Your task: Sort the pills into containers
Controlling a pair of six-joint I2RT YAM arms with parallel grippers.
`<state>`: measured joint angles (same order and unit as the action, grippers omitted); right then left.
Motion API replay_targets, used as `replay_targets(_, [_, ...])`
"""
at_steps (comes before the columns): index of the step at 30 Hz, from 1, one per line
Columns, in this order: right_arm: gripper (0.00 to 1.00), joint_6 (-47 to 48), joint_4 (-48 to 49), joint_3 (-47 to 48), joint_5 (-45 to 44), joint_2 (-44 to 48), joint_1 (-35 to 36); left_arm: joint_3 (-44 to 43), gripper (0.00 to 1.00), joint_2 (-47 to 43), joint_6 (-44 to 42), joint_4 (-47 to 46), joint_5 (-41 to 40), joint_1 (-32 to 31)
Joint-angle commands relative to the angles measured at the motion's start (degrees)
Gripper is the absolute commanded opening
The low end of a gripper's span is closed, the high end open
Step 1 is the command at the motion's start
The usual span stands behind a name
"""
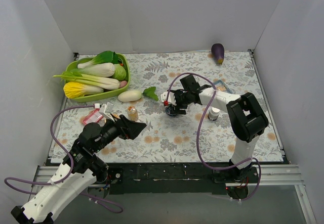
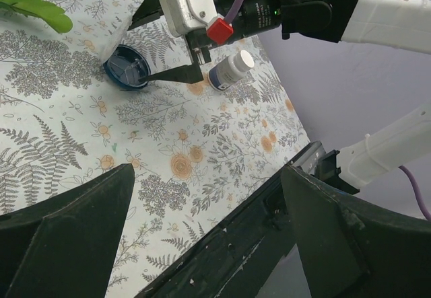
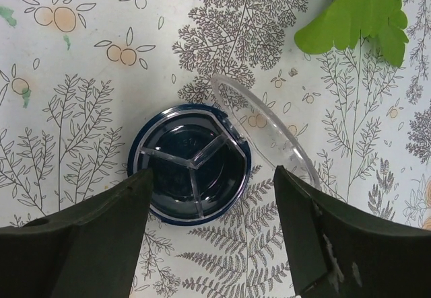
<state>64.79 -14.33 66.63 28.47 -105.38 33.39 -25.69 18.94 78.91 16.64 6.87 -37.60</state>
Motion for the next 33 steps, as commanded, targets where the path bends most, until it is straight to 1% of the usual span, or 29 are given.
replay_targets(1, [0.82, 1.38, 1.06, -0.45, 0.01, -0.61, 0.36, 0.38, 0.92, -0.31, 0.27, 0.32, 0.51, 0.16])
replay_targets(3, [0.84, 2.17, 0.62, -0.36, 0.09, -1.05, 0.36, 0.29, 0.91, -0.39, 0.27, 0.40, 0.60, 0.25])
replay_targets(4, [0.86, 2.35, 0.44, -0.10, 0.01, -1.14, 0.36, 0.29, 0.92, -0.39, 0.27, 0.41, 0.51, 0.16])
replay_targets(8, [0.88, 3.05, -0.17, 0.34, 0.53, -1.67, 0.36, 0.47, 0.92, -0.48, 0.45, 0.49, 0.60, 0.16])
replay_targets(12, [0.88, 2.88, -1.49, 0.96, 1.76, -0.97, 0.36, 0.64, 0.92, -0.48, 0.54, 0.49, 0.60, 0.25])
replay_targets(17, [0.88, -0.10, -4.04, 3.33, 2.91, 0.70, 0.36, 0.03, 0.92, -0.22, 0.45, 1.02, -0.37, 0.16])
replay_targets(23, [0.88, -1.69, -7.20, 5.44, 3.70, 3.08, 0.19, -1.73, 0.92, 1.62, 0.63, 2.95, -5.20, 0.16])
replay_targets(25, [0.88, -2.13, -8.08, 5.88, 3.61, 3.60, 0.19, -3.04, 0.92, 3.20, 0.63, 4.01, -6.17, 0.16])
replay_targets(26, [0.88, -2.30, -9.13, 5.97, 3.44, 3.78, 0.10, -3.57, 0.94, 4.08, 0.71, 4.45, -8.87, 0.25])
replay_targets(27, [0.88, -3.09, -9.75, 6.14, 3.26, 4.30, 0.19, -4.36, 0.96, 5.05, 0.71, 5.58, -9.68, 0.16])
replay_targets(28, [0.88, -3.62, -10.10, 6.40, 3.26, 4.83, 0.10, -6.37, 0.98, 7.58, 0.71, 6.46, -10.64, 0.25])
replay_targets(30, [0.87, -6.50, -11.07, 6.32, 3.43, 7.46, -0.34, -9.10, 0.98, 10.84, -0.07, 10.14, -14.16, 0.16])
replay_targets(32, [0.88, -11.60, -11.60, 7.02, 4.57, 11.41, -0.60, -15.75, 0.98, 19.95, -1.13, 14.72, -18.11, 0.25])
replay_targets(33, [0.88, -13.27, -11.60, 7.20, 4.93, 14.56, -1.04, -17.36, 0.98, 22.35, -1.74, 17.52, -20.30, 0.16])
